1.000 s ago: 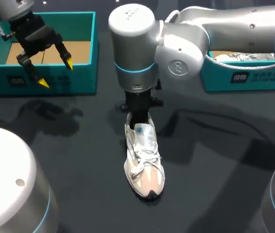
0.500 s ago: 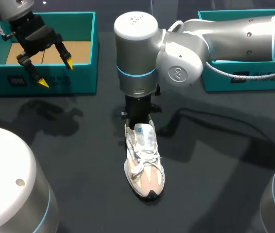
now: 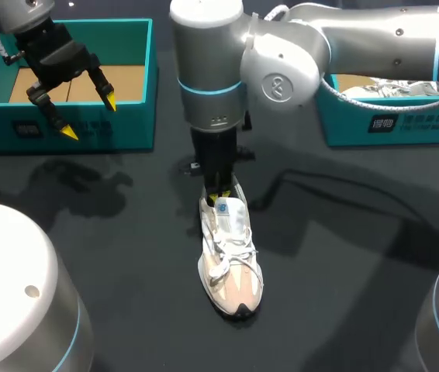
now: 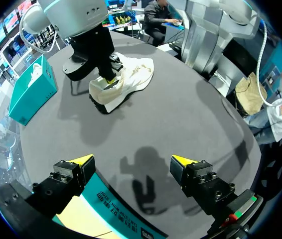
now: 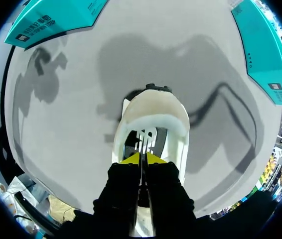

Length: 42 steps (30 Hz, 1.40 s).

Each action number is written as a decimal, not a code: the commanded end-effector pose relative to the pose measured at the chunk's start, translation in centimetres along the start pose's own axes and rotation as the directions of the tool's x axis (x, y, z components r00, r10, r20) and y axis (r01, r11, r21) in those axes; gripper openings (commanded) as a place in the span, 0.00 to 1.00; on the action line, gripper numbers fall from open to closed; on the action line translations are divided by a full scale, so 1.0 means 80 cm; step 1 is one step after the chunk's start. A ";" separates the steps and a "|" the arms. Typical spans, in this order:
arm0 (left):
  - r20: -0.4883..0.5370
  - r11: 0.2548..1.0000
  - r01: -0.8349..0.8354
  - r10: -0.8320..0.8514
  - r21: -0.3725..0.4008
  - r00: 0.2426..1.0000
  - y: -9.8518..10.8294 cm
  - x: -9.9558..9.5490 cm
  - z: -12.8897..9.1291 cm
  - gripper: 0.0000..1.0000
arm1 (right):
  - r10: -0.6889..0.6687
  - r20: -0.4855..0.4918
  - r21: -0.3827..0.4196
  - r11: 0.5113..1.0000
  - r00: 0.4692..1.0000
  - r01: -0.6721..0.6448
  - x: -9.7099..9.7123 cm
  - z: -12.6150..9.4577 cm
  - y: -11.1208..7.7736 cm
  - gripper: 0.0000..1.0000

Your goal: Take the shoe out of the shoebox, open the shoe tongue, remove and reinsert the insole, then place the shoe into the shoebox

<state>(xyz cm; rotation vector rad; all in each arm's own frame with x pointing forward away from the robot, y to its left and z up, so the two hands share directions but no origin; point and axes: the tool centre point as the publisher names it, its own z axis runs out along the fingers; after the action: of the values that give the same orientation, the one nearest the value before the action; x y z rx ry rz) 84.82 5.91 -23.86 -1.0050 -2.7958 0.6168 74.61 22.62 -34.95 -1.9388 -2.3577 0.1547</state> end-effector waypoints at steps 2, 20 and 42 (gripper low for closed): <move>-0.003 1.000 -0.001 0.001 -0.002 1.000 0.001 0.000 -0.001 1.00 | -0.002 -0.019 0.015 1.000 1.000 0.002 -0.006 0.001 -0.001 0.08; -0.003 1.000 -0.001 0.001 -0.002 1.000 0.001 0.000 -0.001 1.00 | -0.006 -0.036 0.059 0.998 0.999 0.008 0.000 -0.002 -0.021 0.72; -0.003 1.000 -0.001 0.001 -0.002 1.000 0.001 0.000 -0.001 1.00 | 0.041 -0.036 0.054 0.998 0.999 -0.039 0.003 -0.011 -0.032 1.00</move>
<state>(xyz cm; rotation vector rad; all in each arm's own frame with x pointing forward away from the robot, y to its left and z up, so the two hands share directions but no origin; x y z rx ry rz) 84.82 5.91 -23.86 -1.0050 -2.7958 0.6169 72.43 22.32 -33.92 -1.9456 -2.2645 0.1820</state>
